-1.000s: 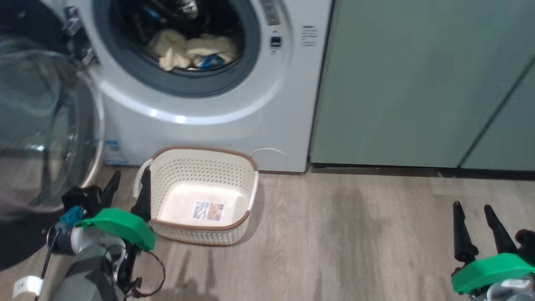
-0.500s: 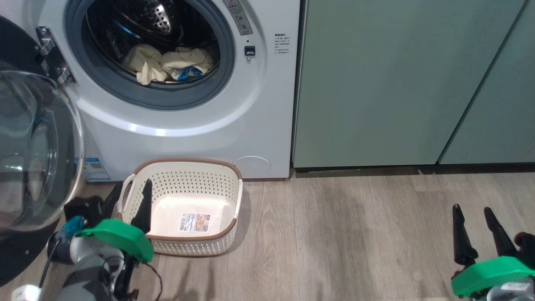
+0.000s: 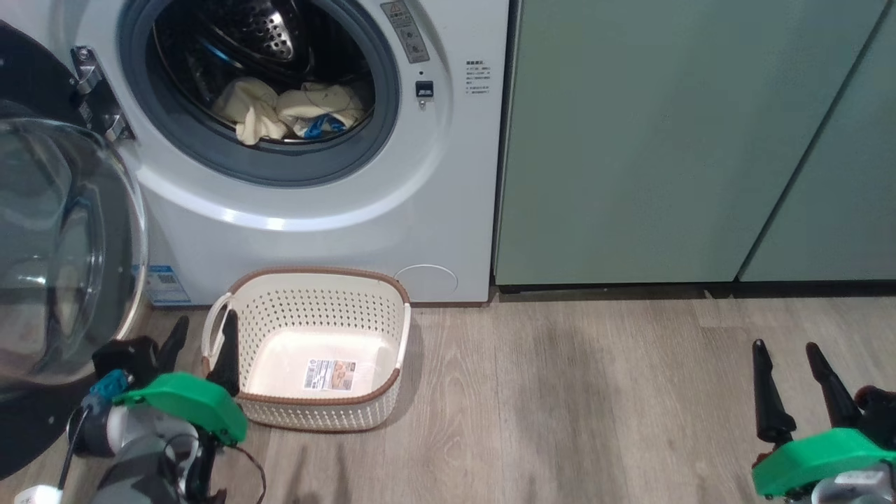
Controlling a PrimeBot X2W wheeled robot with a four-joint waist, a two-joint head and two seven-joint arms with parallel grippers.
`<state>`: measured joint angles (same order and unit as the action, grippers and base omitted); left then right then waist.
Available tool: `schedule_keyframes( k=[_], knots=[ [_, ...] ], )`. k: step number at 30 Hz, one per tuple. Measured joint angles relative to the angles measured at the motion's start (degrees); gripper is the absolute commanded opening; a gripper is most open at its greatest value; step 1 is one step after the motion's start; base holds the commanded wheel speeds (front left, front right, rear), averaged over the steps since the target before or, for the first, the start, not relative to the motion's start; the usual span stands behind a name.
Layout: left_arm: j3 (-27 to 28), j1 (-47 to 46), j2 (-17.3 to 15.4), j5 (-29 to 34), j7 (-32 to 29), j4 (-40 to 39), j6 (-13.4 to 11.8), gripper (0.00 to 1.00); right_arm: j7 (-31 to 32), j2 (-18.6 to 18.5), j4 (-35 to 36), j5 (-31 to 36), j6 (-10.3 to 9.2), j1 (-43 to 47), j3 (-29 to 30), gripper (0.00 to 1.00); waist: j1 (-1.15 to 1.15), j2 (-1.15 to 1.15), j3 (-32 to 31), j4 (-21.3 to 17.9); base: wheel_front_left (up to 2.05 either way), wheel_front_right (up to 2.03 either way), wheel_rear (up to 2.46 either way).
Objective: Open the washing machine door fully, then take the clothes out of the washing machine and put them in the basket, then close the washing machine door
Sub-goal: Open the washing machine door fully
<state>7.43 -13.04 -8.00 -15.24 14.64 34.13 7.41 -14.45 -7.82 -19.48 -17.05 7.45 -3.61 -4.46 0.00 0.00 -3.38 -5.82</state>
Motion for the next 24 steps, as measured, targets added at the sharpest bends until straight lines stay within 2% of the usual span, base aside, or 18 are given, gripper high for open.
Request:
schedule_keyframes(
  k=[24],
  knots=[
    [-0.9,0.0,0.1,-0.9,0.0,1.3,0.0,1.00,0.0,-0.8,0.6,-0.4,0.00,1.1,-1.6,1.00,0.00,0.00,0.3,1.9,0.00,0.00,0.00]
  ],
)
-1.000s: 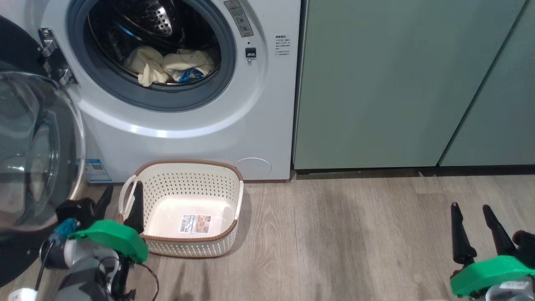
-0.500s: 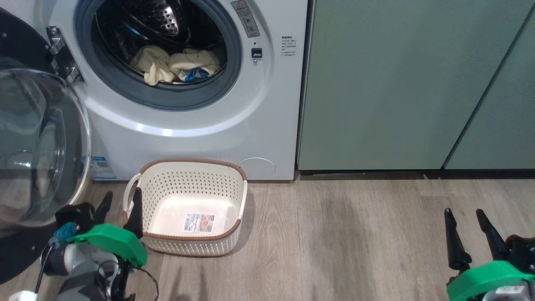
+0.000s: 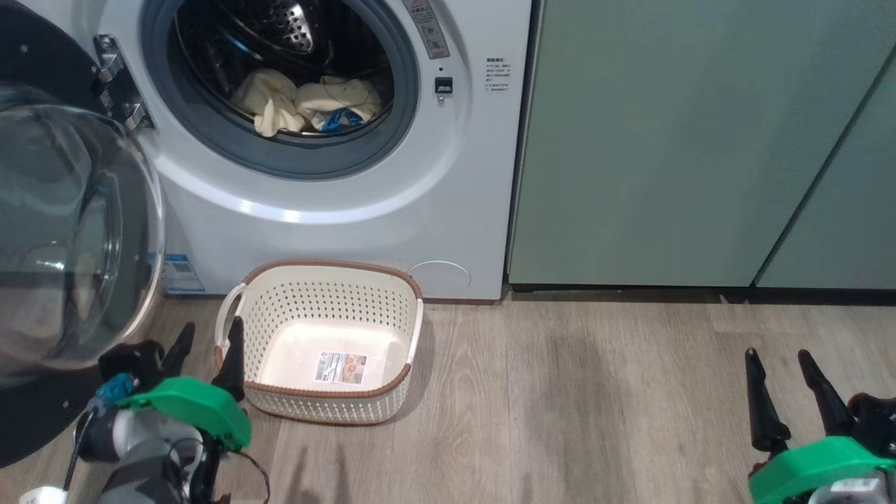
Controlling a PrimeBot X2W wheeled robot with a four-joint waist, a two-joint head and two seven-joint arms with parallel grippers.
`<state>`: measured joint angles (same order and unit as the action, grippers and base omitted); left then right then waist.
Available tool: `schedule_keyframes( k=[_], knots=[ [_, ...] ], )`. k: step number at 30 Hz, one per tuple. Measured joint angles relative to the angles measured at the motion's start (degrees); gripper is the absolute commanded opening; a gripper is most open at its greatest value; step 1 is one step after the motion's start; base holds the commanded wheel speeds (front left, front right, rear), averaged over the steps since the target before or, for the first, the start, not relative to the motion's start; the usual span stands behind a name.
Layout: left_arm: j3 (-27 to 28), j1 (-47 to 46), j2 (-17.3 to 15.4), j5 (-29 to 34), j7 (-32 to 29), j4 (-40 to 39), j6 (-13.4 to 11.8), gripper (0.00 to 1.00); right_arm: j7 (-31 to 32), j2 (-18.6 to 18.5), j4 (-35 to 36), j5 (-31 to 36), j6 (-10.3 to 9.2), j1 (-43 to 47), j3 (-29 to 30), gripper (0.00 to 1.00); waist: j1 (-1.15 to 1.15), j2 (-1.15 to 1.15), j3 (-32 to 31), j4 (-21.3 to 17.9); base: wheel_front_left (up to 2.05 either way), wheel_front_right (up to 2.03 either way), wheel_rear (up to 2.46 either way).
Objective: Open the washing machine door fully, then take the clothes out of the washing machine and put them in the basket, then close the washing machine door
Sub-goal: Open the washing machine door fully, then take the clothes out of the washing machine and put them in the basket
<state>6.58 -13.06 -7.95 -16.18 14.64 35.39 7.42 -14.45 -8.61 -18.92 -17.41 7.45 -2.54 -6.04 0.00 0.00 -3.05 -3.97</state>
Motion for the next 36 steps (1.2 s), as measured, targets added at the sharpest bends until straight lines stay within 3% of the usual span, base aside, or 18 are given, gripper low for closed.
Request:
schedule_keyframes(
  k=[20,36],
  knots=[
    [-2.7,0.0,-0.3,-4.2,0.0,-0.5,0.0,1.00,0.0,0.0,0.0,-0.3,0.00,0.0,0.0,1.00,0.00,0.00,0.8,0.6,0.16,-0.16,0.00],
    [-1.7,-0.2,-0.5,-5.6,0.0,-0.5,0.0,1.00,0.0,0.0,-0.3,-0.3,0.00,0.0,0.0,1.00,0.00,0.00,2.1,0.5,1.79,-1.79,0.00]
  ],
)
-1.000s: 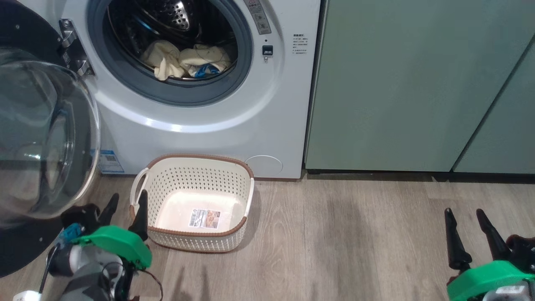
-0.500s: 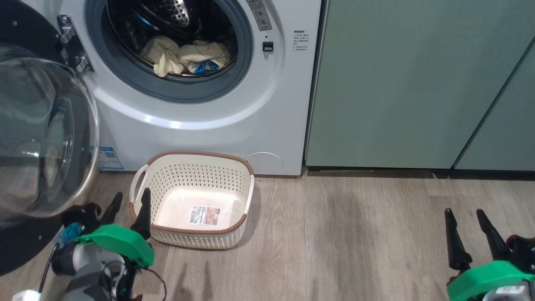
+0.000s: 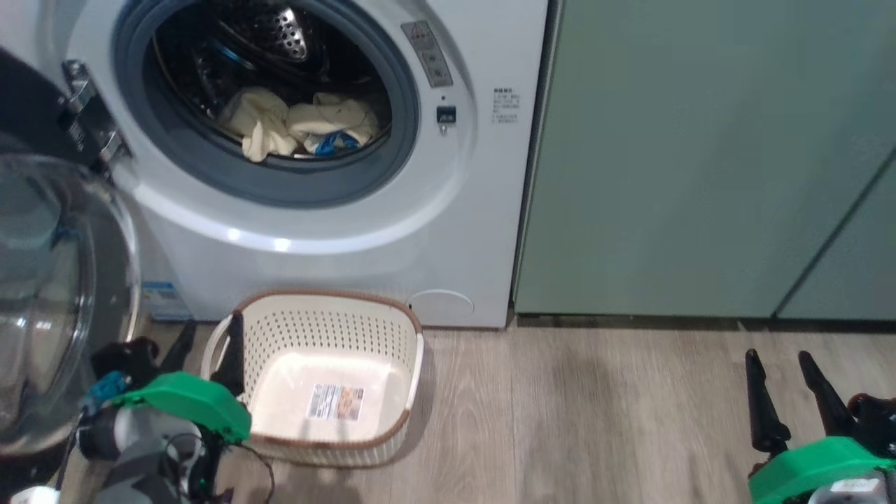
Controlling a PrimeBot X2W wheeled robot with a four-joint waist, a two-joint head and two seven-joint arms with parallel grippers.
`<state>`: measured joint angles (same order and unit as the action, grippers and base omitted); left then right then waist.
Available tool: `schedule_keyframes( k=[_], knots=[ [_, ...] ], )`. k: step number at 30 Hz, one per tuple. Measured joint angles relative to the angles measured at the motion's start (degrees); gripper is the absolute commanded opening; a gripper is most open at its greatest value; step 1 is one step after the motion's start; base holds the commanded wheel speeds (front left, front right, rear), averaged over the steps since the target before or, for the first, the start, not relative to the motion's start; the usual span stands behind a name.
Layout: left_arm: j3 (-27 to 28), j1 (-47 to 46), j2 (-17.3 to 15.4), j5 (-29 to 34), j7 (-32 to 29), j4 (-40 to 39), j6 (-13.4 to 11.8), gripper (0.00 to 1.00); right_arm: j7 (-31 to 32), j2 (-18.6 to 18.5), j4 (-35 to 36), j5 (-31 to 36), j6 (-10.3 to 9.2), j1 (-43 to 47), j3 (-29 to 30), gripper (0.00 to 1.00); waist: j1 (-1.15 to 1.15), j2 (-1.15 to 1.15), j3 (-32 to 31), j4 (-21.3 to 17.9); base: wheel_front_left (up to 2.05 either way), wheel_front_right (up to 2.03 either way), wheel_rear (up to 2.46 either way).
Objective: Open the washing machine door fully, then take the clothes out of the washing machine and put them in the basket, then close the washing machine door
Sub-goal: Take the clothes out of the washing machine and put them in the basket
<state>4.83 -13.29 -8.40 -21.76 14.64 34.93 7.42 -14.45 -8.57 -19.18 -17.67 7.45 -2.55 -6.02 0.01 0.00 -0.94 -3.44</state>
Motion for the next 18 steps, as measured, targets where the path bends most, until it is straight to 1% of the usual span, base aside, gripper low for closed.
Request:
schedule_keyframes(
  k=[4,8,12,18],
  knots=[
    [0.9,-0.2,0.1,0.8,0.0,-0.6,0.0,1.00,0.0,0.0,0.0,0.0,0.00,-0.1,0.0,1.00,0.00,0.00,0.1,0.0,1.51,-1.51,0.00],
    [1.2,-0.3,0.3,2.0,0.0,-1.0,0.0,1.00,0.0,0.0,0.1,0.0,0.00,-0.1,0.1,1.00,0.00,0.00,0.2,0.0,0.96,-0.96,0.00],
    [2.1,-0.4,0.7,3.2,0.0,-1.1,0.0,1.00,0.0,0.0,0.2,0.0,0.00,-0.2,0.1,1.00,-0.01,0.00,0.2,0.0,0.42,-0.42,0.00],
    [2.4,-0.4,1.0,4.8,0.0,-0.8,0.0,1.00,0.0,0.0,0.2,0.0,0.00,-0.2,0.1,1.00,-0.01,0.00,0.1,-0.2,0.01,-0.01,0.00]
  ],
)
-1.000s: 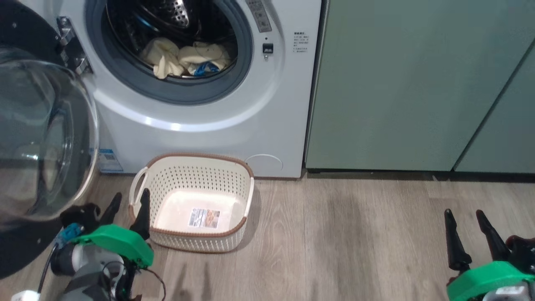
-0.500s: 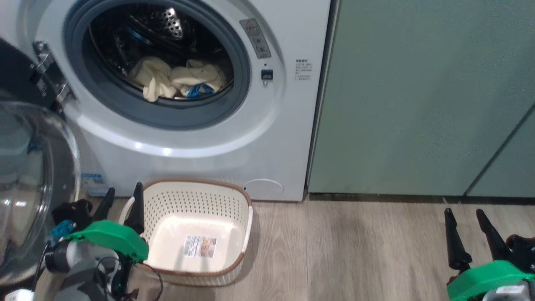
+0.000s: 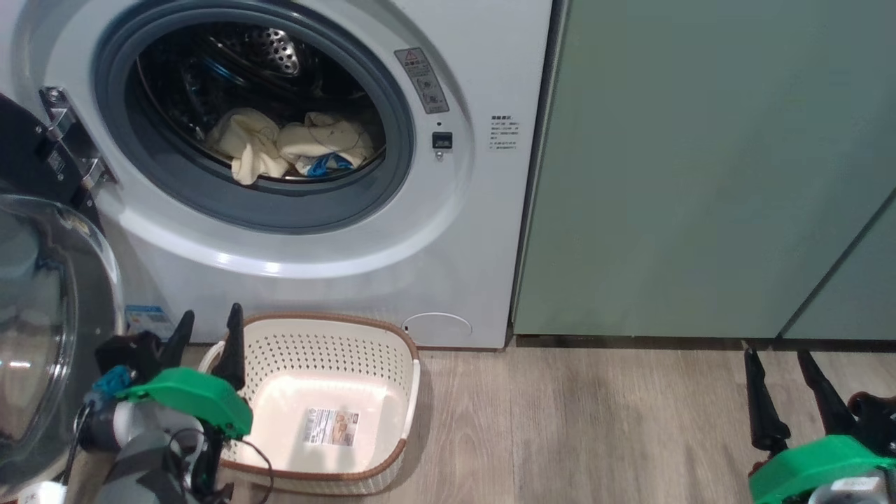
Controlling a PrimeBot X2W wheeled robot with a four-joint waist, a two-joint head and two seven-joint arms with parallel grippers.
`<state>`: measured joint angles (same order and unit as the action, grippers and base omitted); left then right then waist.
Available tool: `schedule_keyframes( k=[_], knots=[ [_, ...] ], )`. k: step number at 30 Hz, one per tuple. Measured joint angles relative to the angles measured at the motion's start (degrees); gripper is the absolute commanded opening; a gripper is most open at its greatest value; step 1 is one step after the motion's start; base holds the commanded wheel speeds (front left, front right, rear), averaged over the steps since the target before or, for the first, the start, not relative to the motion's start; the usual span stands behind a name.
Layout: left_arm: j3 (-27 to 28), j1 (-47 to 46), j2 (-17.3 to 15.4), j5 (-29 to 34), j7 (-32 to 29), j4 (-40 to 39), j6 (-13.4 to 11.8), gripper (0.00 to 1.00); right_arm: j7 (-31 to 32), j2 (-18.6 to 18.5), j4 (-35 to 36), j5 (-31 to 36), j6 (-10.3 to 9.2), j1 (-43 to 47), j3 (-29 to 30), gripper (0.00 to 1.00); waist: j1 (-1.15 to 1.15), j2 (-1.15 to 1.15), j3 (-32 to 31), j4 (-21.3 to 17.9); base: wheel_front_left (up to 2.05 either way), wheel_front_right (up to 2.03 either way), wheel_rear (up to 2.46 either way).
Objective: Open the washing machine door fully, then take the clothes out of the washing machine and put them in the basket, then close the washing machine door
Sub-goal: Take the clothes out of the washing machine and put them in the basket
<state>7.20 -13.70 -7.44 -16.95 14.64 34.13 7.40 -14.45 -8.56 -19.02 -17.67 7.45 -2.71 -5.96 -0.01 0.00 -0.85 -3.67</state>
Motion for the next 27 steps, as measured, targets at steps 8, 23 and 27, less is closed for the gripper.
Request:
schedule_keyframes(
  k=[8,23,27],
  knots=[
    [-0.2,0.0,0.4,1.6,0.0,0.1,0.0,1.00,0.0,0.0,0.0,0.0,0.00,0.0,0.0,1.00,0.00,0.00,-0.1,-0.7,0.00,0.00,0.00],
    [-4.1,-11.4,-3.5,4.5,-8.8,9.6,-0.6,1.00,0.0,0.9,0.9,-0.4,0.00,-1.0,-1.8,1.00,0.01,0.00,5.2,-3.4,0.00,0.00,0.00],
    [-4.7,-17.3,-4.9,5.4,-12.6,10.7,-2.1,1.00,0.0,1.4,2.1,-0.4,0.00,-3.9,-1.6,1.00,0.02,0.00,8.8,-4.0,0.00,0.00,0.00]
  ],
)
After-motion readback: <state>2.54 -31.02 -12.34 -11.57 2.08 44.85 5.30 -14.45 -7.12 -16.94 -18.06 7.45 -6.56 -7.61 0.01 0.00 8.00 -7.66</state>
